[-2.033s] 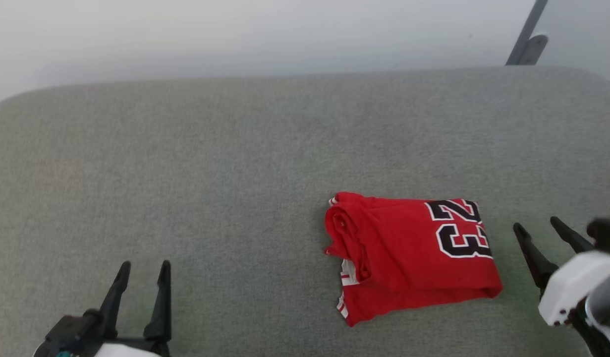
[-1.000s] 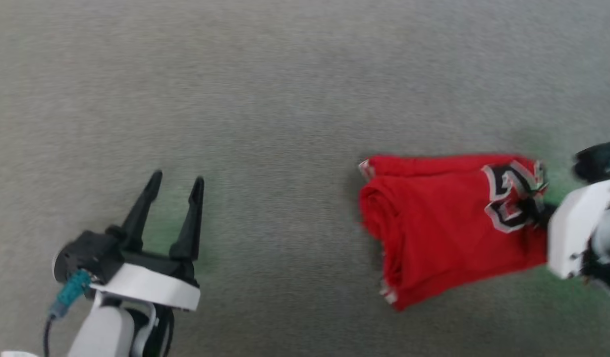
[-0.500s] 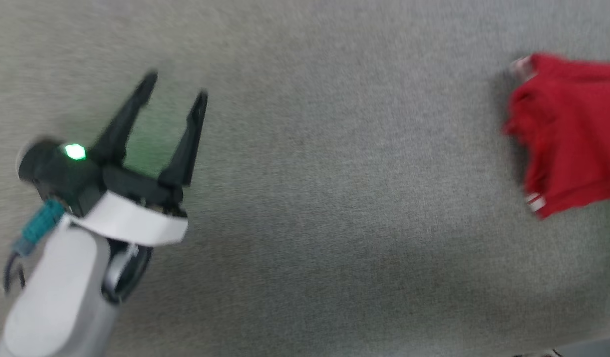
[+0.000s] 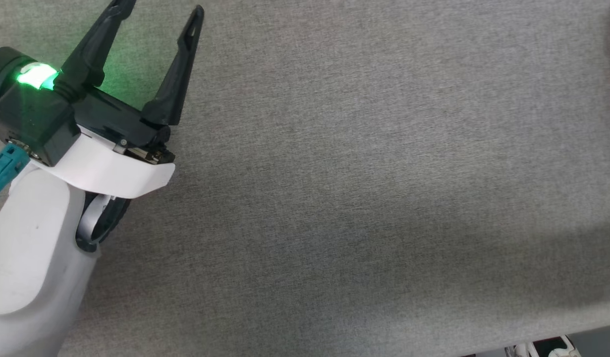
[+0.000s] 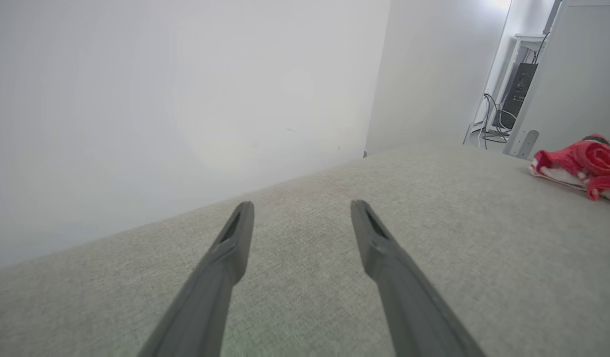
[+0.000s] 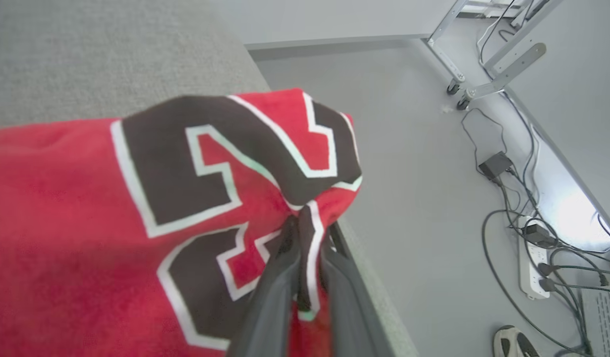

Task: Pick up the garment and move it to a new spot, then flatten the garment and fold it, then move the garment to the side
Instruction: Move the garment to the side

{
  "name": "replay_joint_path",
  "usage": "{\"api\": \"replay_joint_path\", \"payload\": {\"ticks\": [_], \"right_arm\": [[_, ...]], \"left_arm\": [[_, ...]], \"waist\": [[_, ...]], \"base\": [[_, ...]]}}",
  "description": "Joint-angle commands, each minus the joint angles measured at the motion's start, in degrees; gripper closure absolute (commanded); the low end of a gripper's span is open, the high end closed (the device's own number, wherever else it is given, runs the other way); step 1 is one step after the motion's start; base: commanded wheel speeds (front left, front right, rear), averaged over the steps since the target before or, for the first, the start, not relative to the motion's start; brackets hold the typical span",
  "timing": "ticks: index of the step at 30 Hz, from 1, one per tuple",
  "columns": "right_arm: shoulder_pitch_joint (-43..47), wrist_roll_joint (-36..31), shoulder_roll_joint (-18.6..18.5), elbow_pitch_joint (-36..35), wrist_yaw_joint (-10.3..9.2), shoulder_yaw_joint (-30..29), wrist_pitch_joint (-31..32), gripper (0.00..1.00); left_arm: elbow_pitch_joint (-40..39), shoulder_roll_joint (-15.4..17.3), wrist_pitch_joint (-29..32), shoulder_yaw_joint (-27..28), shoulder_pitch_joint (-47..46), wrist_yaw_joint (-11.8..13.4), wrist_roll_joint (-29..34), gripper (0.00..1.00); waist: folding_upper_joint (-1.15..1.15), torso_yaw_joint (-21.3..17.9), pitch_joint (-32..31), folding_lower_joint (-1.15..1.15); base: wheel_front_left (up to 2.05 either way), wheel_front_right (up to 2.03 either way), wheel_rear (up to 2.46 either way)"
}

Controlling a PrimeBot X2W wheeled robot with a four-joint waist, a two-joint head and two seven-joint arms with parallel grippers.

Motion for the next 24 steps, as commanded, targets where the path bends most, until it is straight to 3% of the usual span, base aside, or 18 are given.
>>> {"api": "replay_joint_path", "payload": {"ticks": [1, 3, 4, 5, 6, 12, 24], "right_arm": [[-1.2, -0.7, 0.6, 0.9, -0.15, -0.1, -0.9, 1.00], [-2.2, -2.0, 0.6, 2.9, -0.14, 0.3, -2.6, 1.00], [-2.6, -2.6, 0.7, 3.8, -0.14, 0.8, -3.4, 0.74], [-2.8, -3.1, 0.5, 4.5, -0.14, 1.4, -4.4, 0.33], [-2.8, -3.7, 0.2, 5.1, -0.14, 2.1, -5.2, 0.00], [0.4, -4.8, -0.9, 4.9, -0.15, 9.4, -8.6, 0.00], [9.2, 2.0, 4.5, 0.6, -0.15, 27.5, -17.2, 0.00]], "left_arm": [[-0.1, 0.1, -0.2, 0.4, -0.7, 0.1, -0.1, 0.00], [0.2, 0.0, -0.2, 0.7, -0.3, 0.1, 0.0, 0.00], [0.3, -0.2, -0.2, 0.9, 0.2, 0.1, 0.0, 0.00], [0.6, -0.4, -0.2, 1.2, 0.7, 0.1, 0.0, 0.00], [0.8, -0.7, -0.2, 1.4, 1.4, 0.1, 0.0, 0.00], [2.8, -4.2, -0.2, 3.8, 6.7, 0.1, -0.6, 0.00], [10.3, -11.2, -0.2, 10.5, 22.0, 0.1, -1.3, 0.00]], "waist": [[0.00, 0.2, 0.0, 0.00], [0.00, 0.3, -0.3, 0.00], [0.00, 0.4, -0.7, 0.00], [0.00, 0.4, -1.2, 0.00], [0.00, 0.5, -1.9, 0.00], [0.00, 1.8, -8.1, 0.00], [0.00, 7.5, -23.2, 0.00]], "base": [[0.00, 0.00, 0.00], [0.00, 0.00, 0.00], [0.00, 0.00, 0.00], [0.00, 0.00, 0.00], [0.00, 0.00, 0.00], [0.00, 0.00, 0.00], [0.00, 0.00, 0.00]]}}
